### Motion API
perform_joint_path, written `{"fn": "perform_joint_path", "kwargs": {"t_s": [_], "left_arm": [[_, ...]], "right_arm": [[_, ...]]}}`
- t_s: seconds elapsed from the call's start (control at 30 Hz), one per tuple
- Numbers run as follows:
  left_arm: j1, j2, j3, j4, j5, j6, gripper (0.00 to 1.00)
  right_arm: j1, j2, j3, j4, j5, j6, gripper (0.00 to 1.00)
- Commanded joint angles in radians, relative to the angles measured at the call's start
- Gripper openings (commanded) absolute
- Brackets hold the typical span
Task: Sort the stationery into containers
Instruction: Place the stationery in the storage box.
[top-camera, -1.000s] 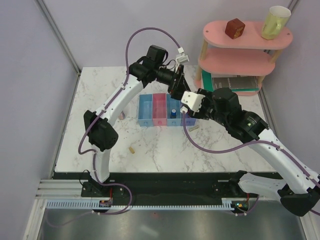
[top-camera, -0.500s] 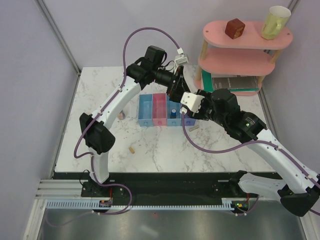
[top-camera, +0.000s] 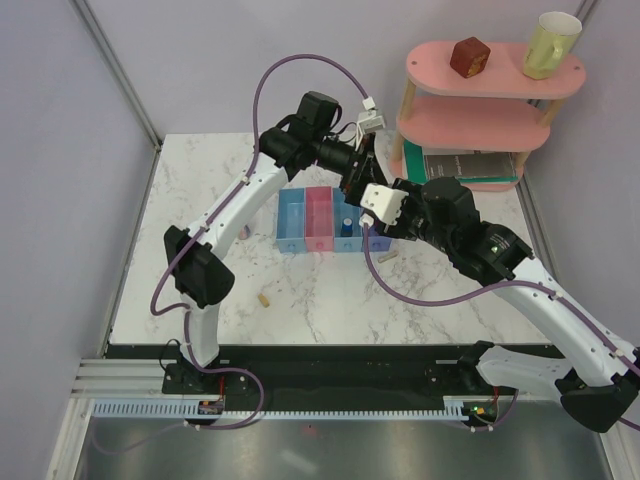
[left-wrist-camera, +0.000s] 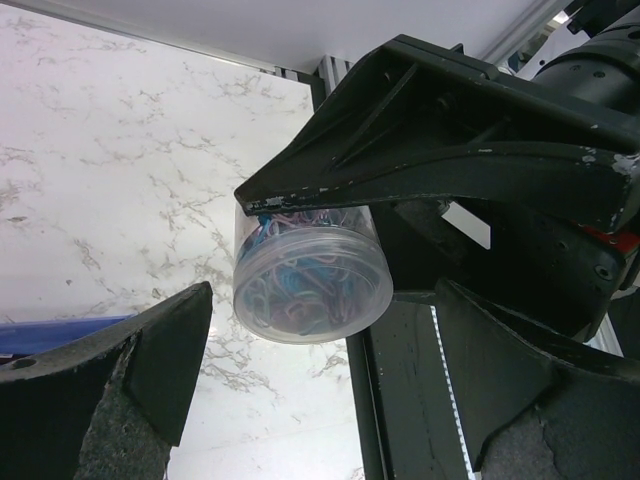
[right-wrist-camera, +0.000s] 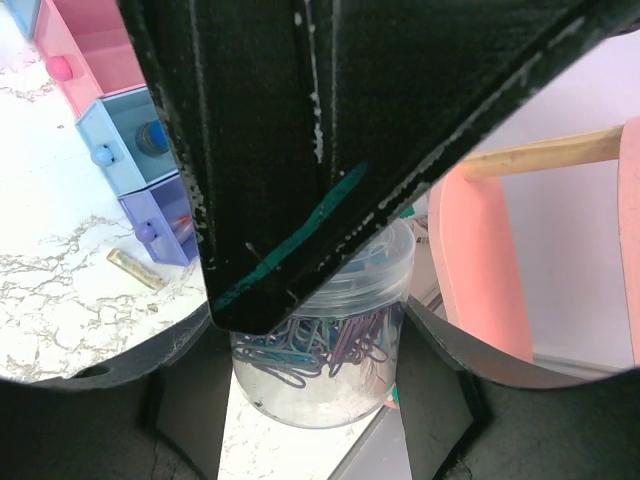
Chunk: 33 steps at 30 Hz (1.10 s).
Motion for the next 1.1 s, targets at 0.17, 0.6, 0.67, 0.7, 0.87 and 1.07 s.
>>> {"fn": "perform_joint_path", "kwargs": {"t_s": [0.17, 0.6, 0.67, 0.7, 0.87, 1.07], "left_arm": [[-0.023, 0.011, 0.025, 0.019, -0.005, 0.032, 0.89], [-0.037, 0.002, -0.005, 0.019, -0.031, 0.037, 0.19], [-0.037, -0.002, -0.014, 0.019, -0.036, 0.037, 0.12], [-0.037, -0.004, -0.015, 0.019, -0.04, 0.038, 0.08], [-0.037, -0.022, -0.06, 0.019, -0.059, 0.058, 0.02], [-0.026, -0.042, -0.107, 0.015, -0.207, 0.11, 0.02]], "right_arm": [[0.007, 0.004, 0.057, 0.051, 0.025, 0.009, 0.19], [0.007, 0.007, 0.062, 0.056, 0.031, 0.002, 0.57], [0.007, 0.006, 0.063, 0.051, 0.028, -0.005, 0.98], [0.005, 0.004, 0.065, 0.05, 0.026, -0.007, 0.98], [0.007, 0.003, 0.06, 0.064, 0.046, 0.007, 0.98], [0.007, -0.043, 0.022, 0.051, 0.062, 0.013, 0.98]]}}
